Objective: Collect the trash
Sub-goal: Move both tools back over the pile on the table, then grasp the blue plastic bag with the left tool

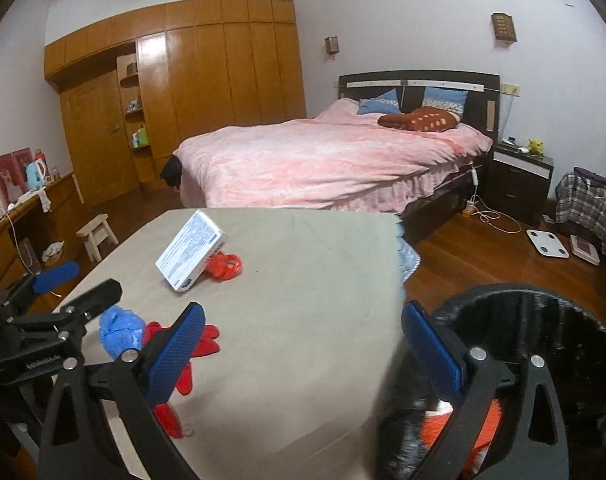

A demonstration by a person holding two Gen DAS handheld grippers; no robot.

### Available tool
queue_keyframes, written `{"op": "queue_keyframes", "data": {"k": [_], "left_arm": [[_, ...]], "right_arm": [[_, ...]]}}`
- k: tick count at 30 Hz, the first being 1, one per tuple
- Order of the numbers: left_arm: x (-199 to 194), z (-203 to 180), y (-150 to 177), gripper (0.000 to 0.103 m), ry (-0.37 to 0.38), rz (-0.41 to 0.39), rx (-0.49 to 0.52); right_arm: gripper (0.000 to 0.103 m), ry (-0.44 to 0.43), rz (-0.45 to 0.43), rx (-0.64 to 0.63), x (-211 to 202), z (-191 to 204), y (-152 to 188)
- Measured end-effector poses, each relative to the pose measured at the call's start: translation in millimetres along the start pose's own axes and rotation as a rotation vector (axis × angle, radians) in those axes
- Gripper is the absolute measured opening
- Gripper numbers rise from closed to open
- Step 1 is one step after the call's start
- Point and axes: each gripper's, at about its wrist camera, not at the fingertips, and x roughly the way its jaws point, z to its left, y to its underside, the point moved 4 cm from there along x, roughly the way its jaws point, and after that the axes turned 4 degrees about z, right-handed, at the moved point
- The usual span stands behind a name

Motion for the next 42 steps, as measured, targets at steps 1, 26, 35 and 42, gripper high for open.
{"op": "queue_keyframes", "data": {"k": [1,26,35,42], "left_arm": [[5,5,4,0.092,-0.007,0.016,-0.004],[58,51,46,0.074,-0.026,0.22,-0.098],[55,49,44,0.04,-0.001,0.2,-0.104],[33,55,41,0.034,-0.004,0.141,-0.128]], "right_arm": [[0.097,-0.002,0.004,-0.002,3,2,1],[0.097,-0.011,0.103,-0.067,44,32,24],[0.097,-0.015,0.12,-0.076,46,34,26],[0.097,-0.03,0.127,-0.079,48,40,28]]}}
